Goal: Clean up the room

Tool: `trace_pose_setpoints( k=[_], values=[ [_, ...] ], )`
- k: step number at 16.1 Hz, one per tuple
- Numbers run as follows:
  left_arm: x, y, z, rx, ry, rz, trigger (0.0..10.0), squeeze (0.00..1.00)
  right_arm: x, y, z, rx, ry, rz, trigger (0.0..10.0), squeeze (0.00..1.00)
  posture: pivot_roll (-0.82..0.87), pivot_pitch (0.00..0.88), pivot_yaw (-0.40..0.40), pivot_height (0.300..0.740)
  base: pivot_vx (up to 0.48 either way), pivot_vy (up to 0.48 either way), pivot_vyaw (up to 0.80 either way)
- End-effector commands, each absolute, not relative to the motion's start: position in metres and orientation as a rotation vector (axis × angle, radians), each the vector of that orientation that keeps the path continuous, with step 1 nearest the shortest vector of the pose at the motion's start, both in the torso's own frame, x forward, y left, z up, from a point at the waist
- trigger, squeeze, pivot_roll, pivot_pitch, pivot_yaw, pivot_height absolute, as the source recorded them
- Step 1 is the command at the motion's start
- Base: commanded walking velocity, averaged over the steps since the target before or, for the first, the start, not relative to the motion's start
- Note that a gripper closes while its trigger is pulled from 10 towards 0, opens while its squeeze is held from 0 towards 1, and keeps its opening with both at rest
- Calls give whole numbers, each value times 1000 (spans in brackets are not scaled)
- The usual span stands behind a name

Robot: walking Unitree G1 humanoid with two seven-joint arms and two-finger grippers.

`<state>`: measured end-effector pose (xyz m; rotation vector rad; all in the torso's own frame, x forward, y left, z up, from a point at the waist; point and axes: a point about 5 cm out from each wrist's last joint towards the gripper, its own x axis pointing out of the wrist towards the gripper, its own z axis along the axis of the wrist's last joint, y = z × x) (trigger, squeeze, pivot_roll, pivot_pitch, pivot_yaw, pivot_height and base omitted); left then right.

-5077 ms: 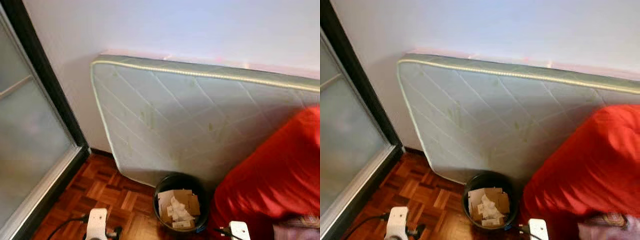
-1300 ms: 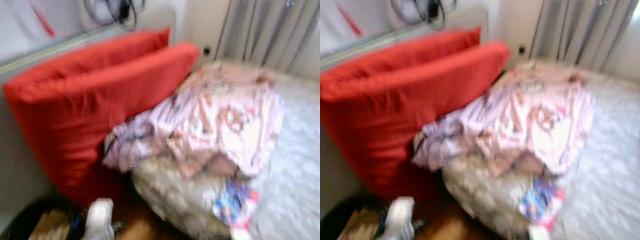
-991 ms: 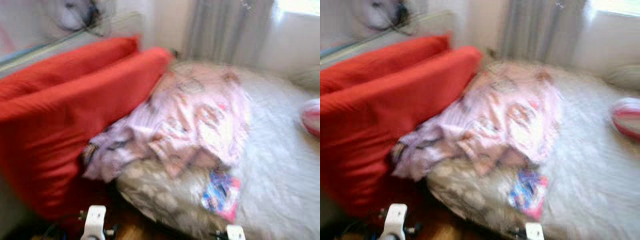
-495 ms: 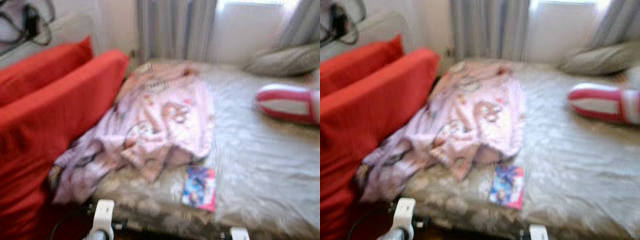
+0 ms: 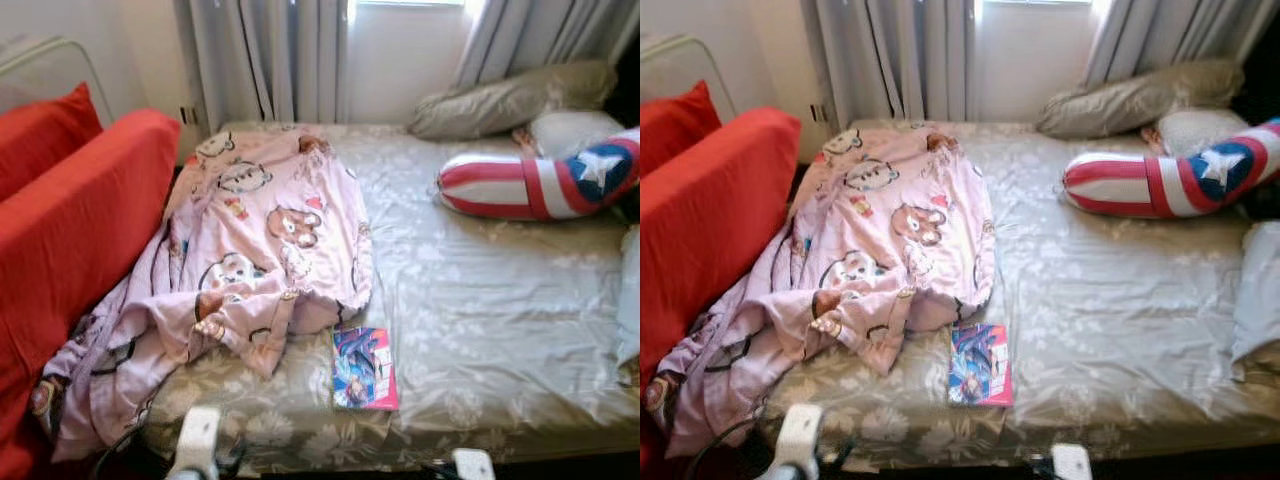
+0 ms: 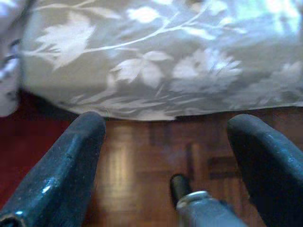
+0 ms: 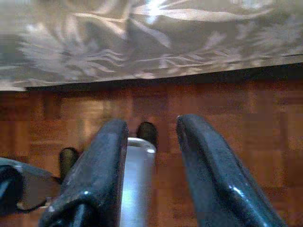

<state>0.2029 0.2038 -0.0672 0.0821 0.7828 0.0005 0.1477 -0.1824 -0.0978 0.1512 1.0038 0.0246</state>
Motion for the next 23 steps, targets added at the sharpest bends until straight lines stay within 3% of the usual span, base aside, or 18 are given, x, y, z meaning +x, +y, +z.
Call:
trace_pose_setpoints(
  k=[1,8,23],
  values=[
    [202,200,-69,95,803,-23,10000,0,148,-188,-97,157,997,-2,10000,0,10,0,21,740,0,0,0],
    [200,199,-70,106,809,-31,10000,0,149,-189,-97,143,1003,5,10000,0,8,0,18,740,0,-198,0],
    [197,205,-70,131,816,-51,10000,0,145,-184,-99,144,1013,11,10000,0,-9,0,28,740,0,-445,0]
  ],
)
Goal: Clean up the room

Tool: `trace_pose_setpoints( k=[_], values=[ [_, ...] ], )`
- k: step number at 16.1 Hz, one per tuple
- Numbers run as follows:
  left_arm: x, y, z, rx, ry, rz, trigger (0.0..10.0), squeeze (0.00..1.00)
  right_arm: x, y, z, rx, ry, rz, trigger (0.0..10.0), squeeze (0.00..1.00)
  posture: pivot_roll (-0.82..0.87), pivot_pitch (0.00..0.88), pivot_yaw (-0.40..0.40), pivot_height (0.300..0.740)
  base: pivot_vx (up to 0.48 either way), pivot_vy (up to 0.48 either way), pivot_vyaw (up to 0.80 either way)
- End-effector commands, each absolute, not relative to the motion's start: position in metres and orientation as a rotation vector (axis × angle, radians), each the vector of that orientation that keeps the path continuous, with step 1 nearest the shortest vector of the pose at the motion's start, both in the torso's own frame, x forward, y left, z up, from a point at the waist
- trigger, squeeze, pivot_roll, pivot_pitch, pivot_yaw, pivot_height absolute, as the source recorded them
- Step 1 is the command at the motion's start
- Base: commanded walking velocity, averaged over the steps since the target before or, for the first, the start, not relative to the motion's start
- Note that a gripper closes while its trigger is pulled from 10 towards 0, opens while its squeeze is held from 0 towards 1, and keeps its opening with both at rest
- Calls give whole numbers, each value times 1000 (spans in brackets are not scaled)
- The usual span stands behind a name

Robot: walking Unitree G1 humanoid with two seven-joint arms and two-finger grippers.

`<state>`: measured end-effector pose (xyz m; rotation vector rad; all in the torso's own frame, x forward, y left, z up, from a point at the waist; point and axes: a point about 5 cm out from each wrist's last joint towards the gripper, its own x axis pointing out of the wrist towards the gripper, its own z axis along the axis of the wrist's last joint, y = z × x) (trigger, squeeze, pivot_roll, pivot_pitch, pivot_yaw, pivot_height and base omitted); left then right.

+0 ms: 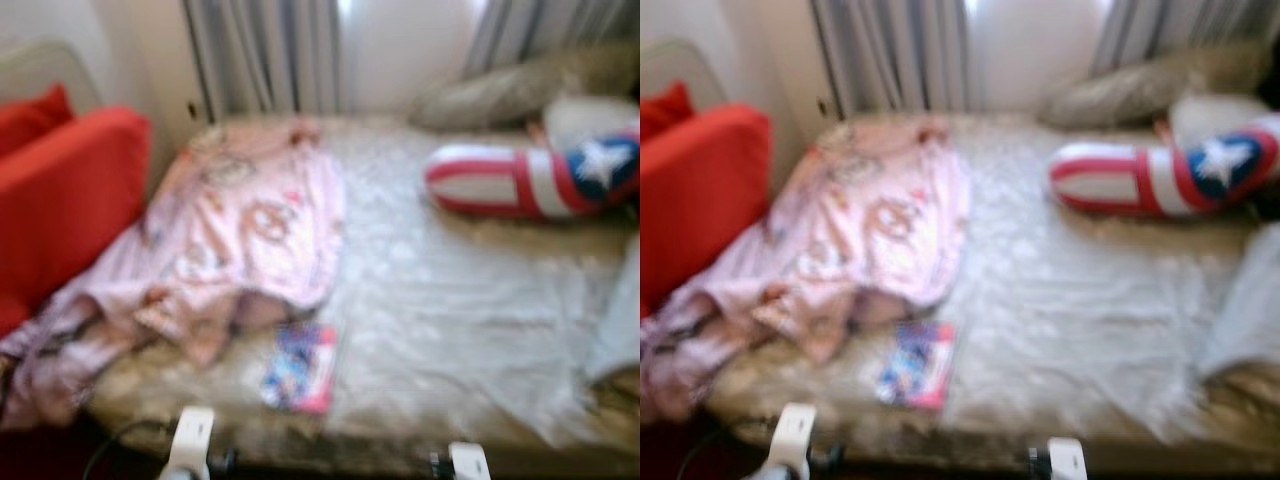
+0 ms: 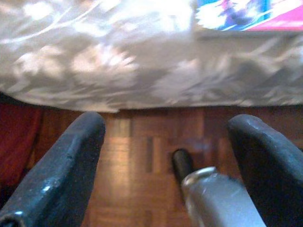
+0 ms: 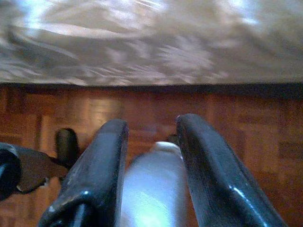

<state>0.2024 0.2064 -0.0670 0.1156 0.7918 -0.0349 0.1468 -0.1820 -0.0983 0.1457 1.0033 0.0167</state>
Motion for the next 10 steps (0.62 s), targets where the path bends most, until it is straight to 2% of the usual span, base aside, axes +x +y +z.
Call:
trace_pose_setpoints(
  k=[1,3,10],
  values=[
    [197,203,-71,130,814,-57,10000,0,146,-178,-99,155,1012,16,10000,0,-10,0,29,740,0,-424,-756],
    [198,201,-71,130,812,-65,10000,0,149,-170,-99,147,1012,29,10000,0,-13,0,28,740,0,-424,-728],
    [203,200,-68,129,799,-72,10000,0,156,-167,-96,161,982,28,10000,0,-15,0,30,740,0,-424,0]
  ],
)
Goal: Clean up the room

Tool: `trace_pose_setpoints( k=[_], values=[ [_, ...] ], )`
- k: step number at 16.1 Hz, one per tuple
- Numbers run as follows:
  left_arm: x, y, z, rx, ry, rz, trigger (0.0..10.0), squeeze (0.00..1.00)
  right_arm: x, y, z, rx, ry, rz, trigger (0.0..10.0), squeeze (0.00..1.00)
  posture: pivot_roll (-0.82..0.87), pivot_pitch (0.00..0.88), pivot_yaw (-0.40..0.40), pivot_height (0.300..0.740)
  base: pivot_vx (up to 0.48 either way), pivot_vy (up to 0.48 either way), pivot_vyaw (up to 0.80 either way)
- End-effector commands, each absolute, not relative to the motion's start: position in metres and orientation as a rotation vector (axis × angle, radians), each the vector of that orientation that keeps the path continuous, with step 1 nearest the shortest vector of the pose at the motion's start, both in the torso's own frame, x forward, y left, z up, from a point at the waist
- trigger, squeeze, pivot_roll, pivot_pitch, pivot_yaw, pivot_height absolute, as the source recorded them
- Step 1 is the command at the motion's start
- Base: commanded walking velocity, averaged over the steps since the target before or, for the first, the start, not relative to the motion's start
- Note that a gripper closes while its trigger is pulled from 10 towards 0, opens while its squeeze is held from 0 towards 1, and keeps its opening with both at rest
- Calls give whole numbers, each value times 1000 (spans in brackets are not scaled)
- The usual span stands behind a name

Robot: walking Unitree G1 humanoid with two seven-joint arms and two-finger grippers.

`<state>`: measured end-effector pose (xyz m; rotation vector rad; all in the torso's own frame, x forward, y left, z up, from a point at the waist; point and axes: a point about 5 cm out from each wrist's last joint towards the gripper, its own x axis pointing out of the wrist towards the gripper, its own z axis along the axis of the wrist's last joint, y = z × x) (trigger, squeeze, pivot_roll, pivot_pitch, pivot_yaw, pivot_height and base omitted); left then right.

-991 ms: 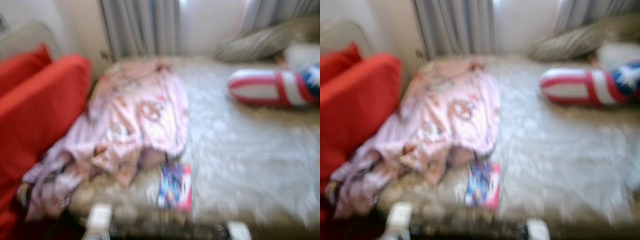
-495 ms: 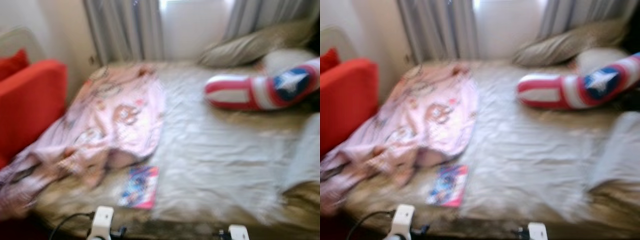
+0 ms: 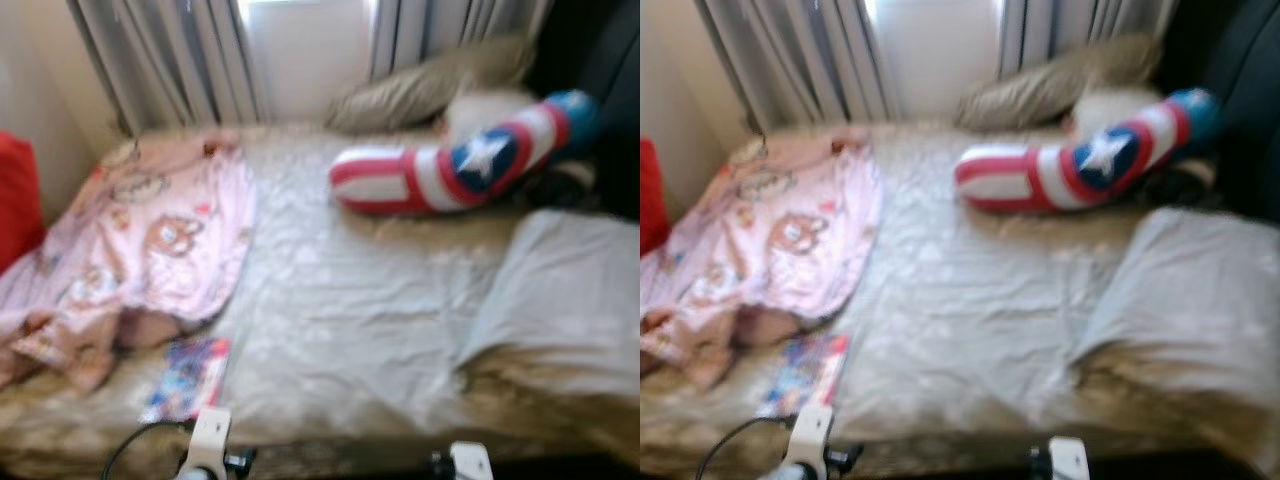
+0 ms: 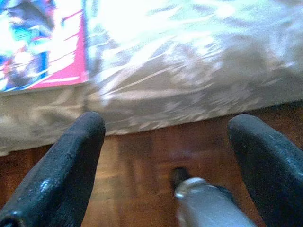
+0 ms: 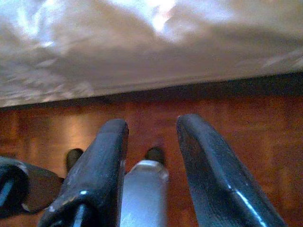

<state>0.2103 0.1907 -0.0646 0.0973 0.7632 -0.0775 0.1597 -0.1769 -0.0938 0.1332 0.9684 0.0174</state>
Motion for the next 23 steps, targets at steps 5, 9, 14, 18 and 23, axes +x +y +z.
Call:
trace_pose_setpoints(
  k=[5,9,14,18,23],
  values=[
    [206,200,-66,122,791,-60,10000,0,161,-170,-94,164,967,20,10000,0,-11,0,22,740,0,-425,0],
    [206,201,-66,121,792,-53,10000,0,164,-172,-92,170,948,8,10000,0,-13,0,10,740,0,-424,0],
    [206,199,-66,111,792,-45,10000,0,166,-175,-91,171,947,2,10000,0,-10,0,6,740,0,-407,0],
    [207,200,-66,99,783,-27,10000,0,164,-180,-92,170,952,-8,10000,0,-11,0,6,740,0,0,0],
    [207,199,-66,90,780,-33,10000,0,160,-189,-92,170,953,-19,10000,0,-9,0,7,740,0,0,0]
  ],
)
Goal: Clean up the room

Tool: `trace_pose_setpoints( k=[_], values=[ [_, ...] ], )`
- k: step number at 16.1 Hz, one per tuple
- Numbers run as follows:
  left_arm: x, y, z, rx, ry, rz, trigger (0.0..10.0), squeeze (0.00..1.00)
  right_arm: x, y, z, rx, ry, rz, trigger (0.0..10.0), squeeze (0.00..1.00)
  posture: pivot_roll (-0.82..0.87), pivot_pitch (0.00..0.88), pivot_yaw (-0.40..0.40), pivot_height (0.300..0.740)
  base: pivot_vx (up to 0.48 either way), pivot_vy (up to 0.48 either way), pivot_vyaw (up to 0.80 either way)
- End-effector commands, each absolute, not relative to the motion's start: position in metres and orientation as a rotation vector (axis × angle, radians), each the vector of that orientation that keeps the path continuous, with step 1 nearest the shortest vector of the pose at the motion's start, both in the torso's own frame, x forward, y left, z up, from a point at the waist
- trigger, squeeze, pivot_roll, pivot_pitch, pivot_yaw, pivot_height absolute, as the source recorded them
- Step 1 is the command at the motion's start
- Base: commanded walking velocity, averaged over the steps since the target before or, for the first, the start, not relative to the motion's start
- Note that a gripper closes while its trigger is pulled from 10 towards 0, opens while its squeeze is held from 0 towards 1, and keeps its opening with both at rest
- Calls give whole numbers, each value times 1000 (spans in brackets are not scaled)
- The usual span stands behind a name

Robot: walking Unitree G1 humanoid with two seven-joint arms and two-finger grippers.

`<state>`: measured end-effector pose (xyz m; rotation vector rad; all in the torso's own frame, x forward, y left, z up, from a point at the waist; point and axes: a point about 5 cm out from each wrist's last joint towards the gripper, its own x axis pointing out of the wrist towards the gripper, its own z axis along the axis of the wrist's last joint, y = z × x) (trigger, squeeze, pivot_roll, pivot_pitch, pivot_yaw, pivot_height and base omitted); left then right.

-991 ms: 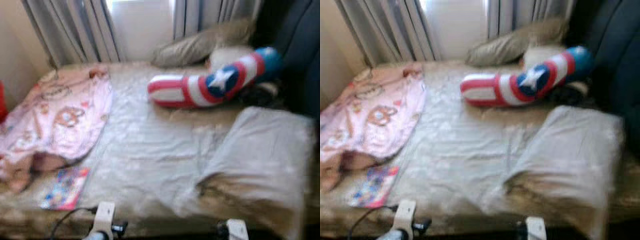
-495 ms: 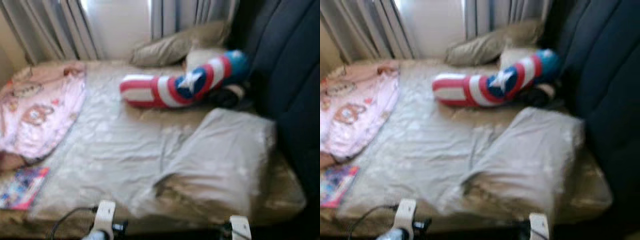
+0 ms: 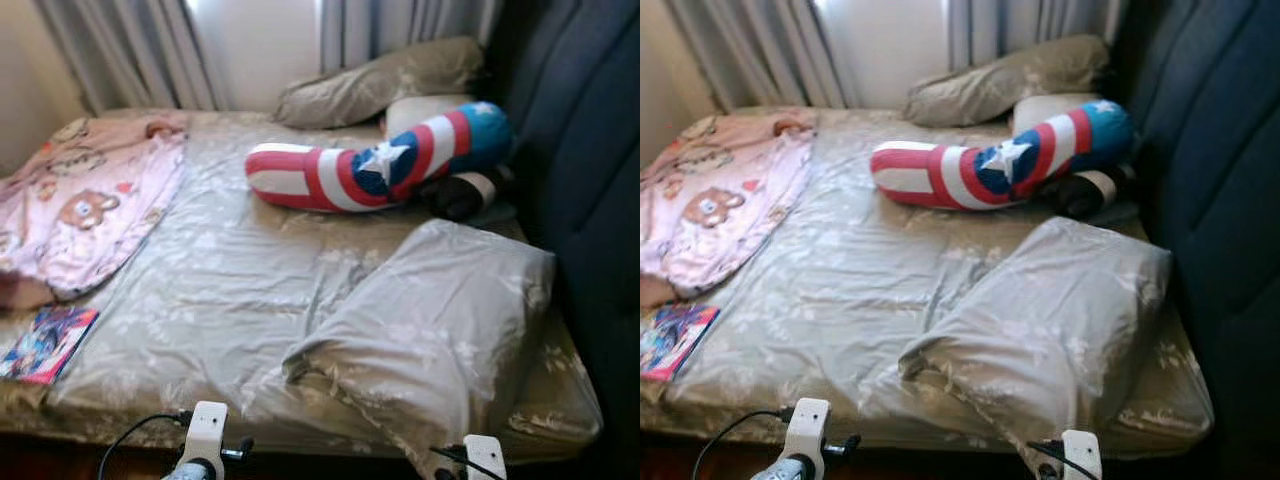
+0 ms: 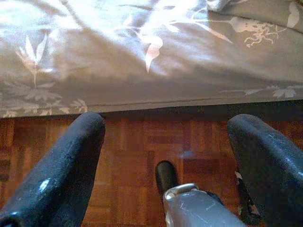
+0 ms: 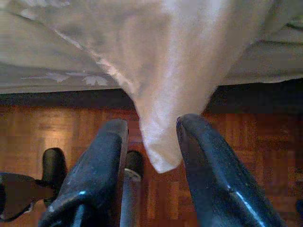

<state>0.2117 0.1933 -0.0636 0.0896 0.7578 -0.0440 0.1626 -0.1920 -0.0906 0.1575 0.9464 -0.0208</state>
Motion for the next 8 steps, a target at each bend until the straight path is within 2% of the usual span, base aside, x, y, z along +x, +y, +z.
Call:
trace_pose_setpoints(
  k=[1,2,5,8],
  values=[
    [207,199,-66,97,779,-36,10000,0,159,-191,-92,168,955,-21,10000,0,-8,0,7,740,0,0,0],
    [207,199,-66,99,778,-36,10000,0,158,-192,-92,167,957,-23,10000,0,-8,0,6,740,0,-240,0],
    [207,199,-66,90,781,-29,10000,0,158,-194,-92,148,963,-29,10000,0,-7,0,6,740,0,0,0],
    [210,200,-64,67,760,-16,10000,0,173,-192,-86,186,900,-119,10000,0,-4,0,1,740,0,0,0]
  ],
)
